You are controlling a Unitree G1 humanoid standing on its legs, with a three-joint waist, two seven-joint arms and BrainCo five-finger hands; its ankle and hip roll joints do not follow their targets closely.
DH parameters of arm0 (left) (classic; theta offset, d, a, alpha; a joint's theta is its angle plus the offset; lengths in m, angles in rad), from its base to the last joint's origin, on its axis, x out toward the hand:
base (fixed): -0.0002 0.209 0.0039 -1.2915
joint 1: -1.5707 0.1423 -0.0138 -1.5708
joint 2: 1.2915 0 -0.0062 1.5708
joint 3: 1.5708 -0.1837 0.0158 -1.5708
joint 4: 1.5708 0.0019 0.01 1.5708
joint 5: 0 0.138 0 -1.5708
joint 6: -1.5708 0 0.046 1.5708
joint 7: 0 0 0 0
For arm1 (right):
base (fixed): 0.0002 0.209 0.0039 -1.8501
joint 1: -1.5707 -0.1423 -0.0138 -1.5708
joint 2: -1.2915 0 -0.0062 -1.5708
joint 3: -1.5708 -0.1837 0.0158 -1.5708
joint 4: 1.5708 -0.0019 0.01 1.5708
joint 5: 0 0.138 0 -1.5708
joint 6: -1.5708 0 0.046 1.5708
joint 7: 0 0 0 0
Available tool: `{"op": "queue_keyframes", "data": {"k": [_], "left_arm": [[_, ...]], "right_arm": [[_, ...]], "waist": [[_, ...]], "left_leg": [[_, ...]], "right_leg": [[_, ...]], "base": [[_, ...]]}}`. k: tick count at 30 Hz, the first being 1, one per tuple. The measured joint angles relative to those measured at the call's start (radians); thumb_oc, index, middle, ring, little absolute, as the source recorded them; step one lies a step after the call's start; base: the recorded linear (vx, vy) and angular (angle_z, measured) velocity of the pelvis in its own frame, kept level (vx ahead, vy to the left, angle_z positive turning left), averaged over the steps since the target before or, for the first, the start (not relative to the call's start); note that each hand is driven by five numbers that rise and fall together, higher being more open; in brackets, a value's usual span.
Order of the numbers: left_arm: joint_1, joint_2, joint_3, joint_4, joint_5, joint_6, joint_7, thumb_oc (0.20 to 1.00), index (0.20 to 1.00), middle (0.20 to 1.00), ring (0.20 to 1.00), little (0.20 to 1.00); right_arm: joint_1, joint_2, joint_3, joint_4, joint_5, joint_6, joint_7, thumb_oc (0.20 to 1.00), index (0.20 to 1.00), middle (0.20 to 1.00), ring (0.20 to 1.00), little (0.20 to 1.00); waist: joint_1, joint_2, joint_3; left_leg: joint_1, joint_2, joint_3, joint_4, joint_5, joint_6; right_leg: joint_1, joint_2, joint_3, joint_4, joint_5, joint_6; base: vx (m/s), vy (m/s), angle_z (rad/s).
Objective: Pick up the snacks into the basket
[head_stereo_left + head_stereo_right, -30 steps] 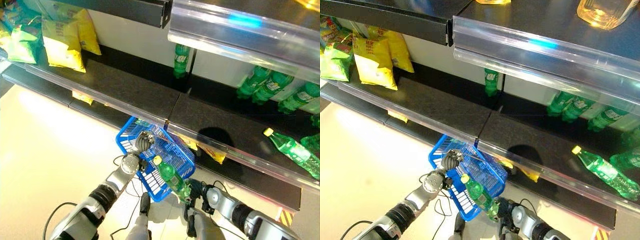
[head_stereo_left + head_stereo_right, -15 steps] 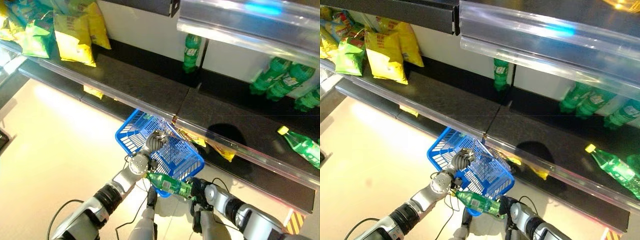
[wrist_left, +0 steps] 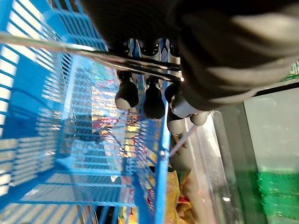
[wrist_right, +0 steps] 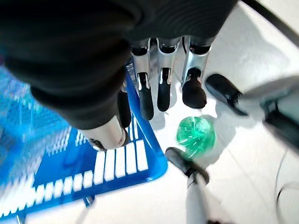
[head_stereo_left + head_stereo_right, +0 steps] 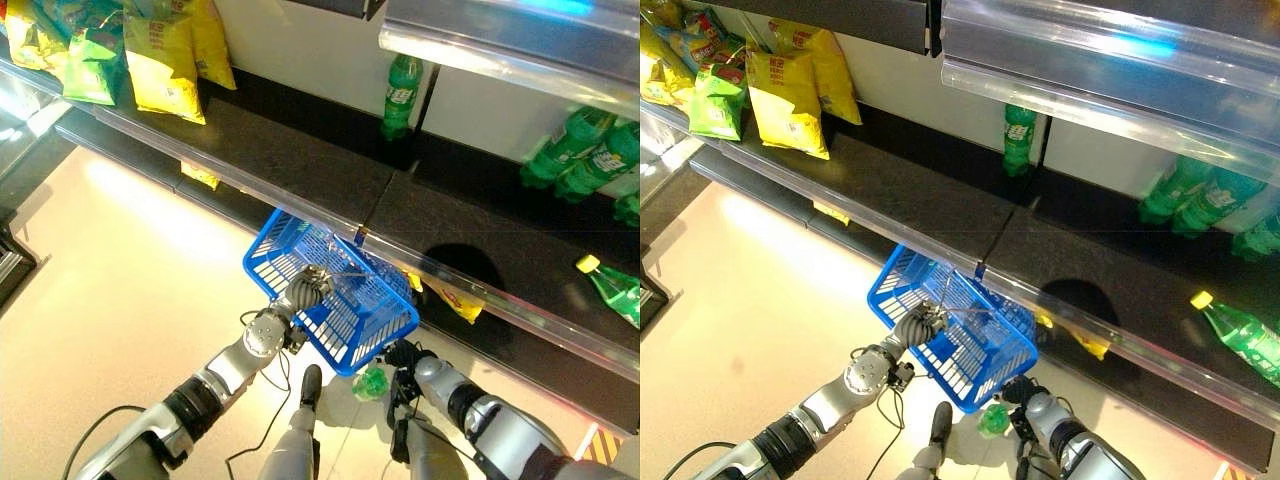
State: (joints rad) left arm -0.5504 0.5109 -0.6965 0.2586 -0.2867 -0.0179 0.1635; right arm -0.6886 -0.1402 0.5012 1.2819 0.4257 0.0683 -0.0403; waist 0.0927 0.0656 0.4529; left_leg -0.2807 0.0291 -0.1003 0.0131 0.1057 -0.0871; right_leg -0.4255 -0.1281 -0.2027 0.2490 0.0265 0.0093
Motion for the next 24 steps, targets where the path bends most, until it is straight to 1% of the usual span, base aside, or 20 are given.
{"op": "queue_keyframes", "data": {"k": [5,7,12,18,24], "left_arm": [[-0.002,0.015,-0.026,0.000,-0.001,0.003,-0.008,0.200,0.200,0.200,0.200,0.200],[-0.003,0.011,-0.030,0.001,-0.001,0.004,-0.009,0.200,0.200,0.200,0.200,0.200],[-0.016,0.004,-0.047,0.002,-0.002,0.007,-0.015,0.200,0.200,0.200,0.200,0.200],[-0.017,-0.002,-0.109,-0.043,-0.002,0.000,-0.049,0.200,0.200,0.200,0.200,0.200],[-0.005,-0.017,-0.147,-0.065,-0.004,0.000,-0.058,0.200,0.200,0.200,0.200,0.200]], "right_arm": [[-0.030,0.005,-0.066,0.018,0.140,0.000,-0.045,0.200,0.200,0.200,0.200,0.200],[-0.047,0.004,-0.074,0.021,0.170,-0.001,-0.056,0.200,0.200,0.200,0.200,0.200],[-0.085,0.000,-0.076,0.022,0.180,-0.007,-0.078,0.200,0.200,0.200,0.200,0.200],[-0.224,0.006,-0.085,0.016,0.203,-0.064,-0.088,0.200,0.200,0.200,0.200,0.200],[-0.250,0.004,-0.088,0.015,0.205,-0.067,-0.098,0.200,0.200,0.200,0.200,0.200]], "waist": [[0.005,0.000,0.000],[0.005,0.000,0.000],[0.005,0.001,0.002],[0.019,0.008,0.005],[0.020,0.008,0.005]], "left_leg": [[-0.015,-0.001,-0.006,0.001,0.000,0.000],[-0.018,0.000,-0.008,0.001,0.001,-0.001],[-0.029,0.000,-0.013,0.007,0.001,-0.002],[-0.029,-0.003,-0.013,0.018,0.001,-0.002],[-0.030,-0.011,-0.012,0.029,0.001,-0.001]], "right_leg": [[-0.011,0.000,-0.003,-0.001,0.000,0.000],[-0.013,0.000,-0.005,-0.001,0.000,0.000],[-0.016,0.001,-0.005,-0.005,0.000,0.000],[-0.013,-0.002,-0.004,0.004,0.000,0.000],[-0.020,-0.010,0.003,0.022,-0.003,0.005]], "base": [[0.00,-0.001,0.01],[0.00,0.000,0.00],[0.00,0.000,0.04],[0.00,0.000,0.00],[0.00,0.003,0.00]]}}
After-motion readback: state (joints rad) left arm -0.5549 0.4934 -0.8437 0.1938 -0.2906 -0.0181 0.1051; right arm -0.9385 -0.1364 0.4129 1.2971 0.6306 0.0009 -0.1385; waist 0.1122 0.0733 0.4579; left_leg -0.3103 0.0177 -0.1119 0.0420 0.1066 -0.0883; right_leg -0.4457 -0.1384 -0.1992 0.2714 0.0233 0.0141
